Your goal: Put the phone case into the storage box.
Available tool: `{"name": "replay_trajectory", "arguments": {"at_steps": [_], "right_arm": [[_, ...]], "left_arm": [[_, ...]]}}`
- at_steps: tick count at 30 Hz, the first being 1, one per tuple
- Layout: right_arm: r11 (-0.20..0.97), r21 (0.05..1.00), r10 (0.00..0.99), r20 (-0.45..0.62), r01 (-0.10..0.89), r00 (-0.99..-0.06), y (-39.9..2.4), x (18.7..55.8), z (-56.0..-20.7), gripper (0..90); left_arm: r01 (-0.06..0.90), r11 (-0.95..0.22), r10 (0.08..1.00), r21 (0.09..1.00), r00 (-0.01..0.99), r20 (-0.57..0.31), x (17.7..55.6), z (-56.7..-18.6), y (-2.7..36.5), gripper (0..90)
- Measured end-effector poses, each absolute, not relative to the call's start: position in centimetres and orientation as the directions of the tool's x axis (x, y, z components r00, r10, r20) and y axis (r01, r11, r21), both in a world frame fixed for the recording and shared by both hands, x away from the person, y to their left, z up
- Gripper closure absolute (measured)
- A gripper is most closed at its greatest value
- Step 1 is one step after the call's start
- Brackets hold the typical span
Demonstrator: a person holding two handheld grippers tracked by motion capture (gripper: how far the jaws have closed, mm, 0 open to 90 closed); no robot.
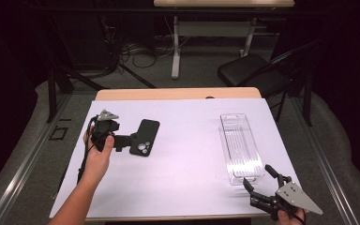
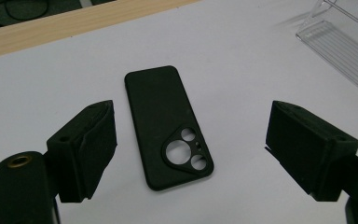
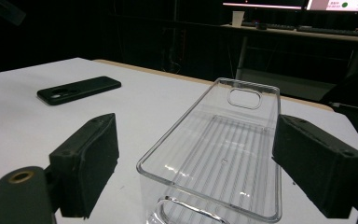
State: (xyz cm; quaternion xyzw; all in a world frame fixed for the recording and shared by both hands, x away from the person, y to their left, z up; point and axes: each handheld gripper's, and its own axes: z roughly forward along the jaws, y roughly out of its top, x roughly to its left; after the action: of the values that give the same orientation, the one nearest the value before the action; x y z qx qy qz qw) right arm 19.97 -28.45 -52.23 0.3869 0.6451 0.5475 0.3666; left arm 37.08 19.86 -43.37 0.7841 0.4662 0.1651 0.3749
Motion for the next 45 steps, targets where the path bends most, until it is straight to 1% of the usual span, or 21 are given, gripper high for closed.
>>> {"name": "replay_trajectory", "arguments": {"at_steps": [10, 23, 27, 34, 45], "right_arm": [[0.096, 0.99, 0.901, -0.042, 0.104, -0.432, -28.4, 20.1, -52.3, 13.9], [0.104, 0.988, 0.899, -0.046, 0.111, -0.435, -28.5, 20.2, -52.4, 13.8], [0.102, 0.988, 0.898, -0.043, 0.112, -0.438, -28.5, 20.2, -52.4, 13.8], [0.104, 0.988, 0.898, -0.043, 0.115, -0.438, -28.4, 20.3, -52.5, 13.8], [0.1, 0.988, 0.897, -0.038, 0.119, -0.439, -28.4, 20.3, -52.5, 13.8]], "left_arm": [[0.645, -0.289, 0.862, 0.707, 0.497, -0.101, 40.0, -42.8, 18.3, 16.4], [0.702, -0.282, 0.882, 0.654, 0.458, -0.111, 42.8, -43.7, 17.3, 16.4], [0.713, -0.297, 0.881, 0.635, 0.461, -0.106, 43.4, -44.1, 17.1, 16.5], [0.75, -0.304, 0.89, 0.588, 0.443, -0.105, 44.6, -44.2, 16.6, 16.7], [0.801, -0.331, 0.905, 0.499, 0.419, -0.072, 46.4, -43.0, 15.5, 17.0]]}}
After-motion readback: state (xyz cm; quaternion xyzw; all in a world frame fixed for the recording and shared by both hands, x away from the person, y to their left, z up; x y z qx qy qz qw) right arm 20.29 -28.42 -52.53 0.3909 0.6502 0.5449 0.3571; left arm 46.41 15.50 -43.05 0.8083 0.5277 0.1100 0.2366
